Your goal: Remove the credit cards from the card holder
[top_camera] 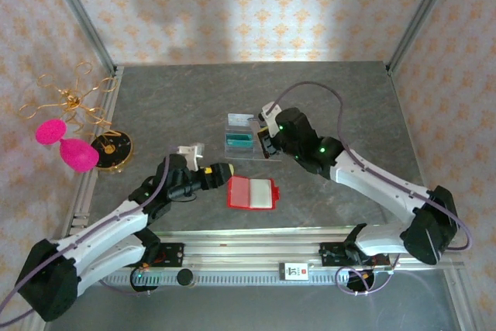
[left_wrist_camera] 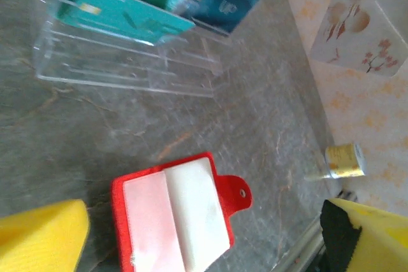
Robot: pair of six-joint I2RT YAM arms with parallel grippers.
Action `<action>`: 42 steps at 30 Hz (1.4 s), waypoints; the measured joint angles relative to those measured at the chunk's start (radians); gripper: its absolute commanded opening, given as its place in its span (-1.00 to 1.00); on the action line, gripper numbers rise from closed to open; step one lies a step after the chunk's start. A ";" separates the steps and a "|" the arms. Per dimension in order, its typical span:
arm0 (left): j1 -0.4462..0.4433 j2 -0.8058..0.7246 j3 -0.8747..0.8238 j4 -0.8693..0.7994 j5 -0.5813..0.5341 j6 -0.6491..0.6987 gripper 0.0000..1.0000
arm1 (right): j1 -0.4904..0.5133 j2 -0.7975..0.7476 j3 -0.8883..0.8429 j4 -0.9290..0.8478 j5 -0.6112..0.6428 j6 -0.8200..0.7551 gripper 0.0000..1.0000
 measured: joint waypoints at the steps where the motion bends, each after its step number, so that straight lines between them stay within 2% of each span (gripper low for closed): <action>1: 0.010 -0.016 0.000 -0.019 -0.008 0.002 0.98 | -0.009 0.015 0.020 -0.019 -0.007 -0.042 -1.00; 6: 0.023 -0.037 0.002 -0.092 -0.044 0.006 0.98 | -0.031 0.098 0.120 -0.111 -0.043 -0.220 -1.00; 13: 0.036 -0.029 0.050 -0.175 -0.078 0.042 0.98 | -0.030 0.291 0.340 -0.322 -0.069 -0.418 -1.00; 27: 0.062 -0.009 0.133 -0.251 -0.162 0.161 0.98 | -0.040 0.562 0.765 -0.536 -0.154 -0.711 -1.00; 42: 0.075 -0.011 0.174 -0.286 -0.335 0.225 0.98 | -0.092 0.748 0.957 -0.634 -0.238 -0.881 -1.00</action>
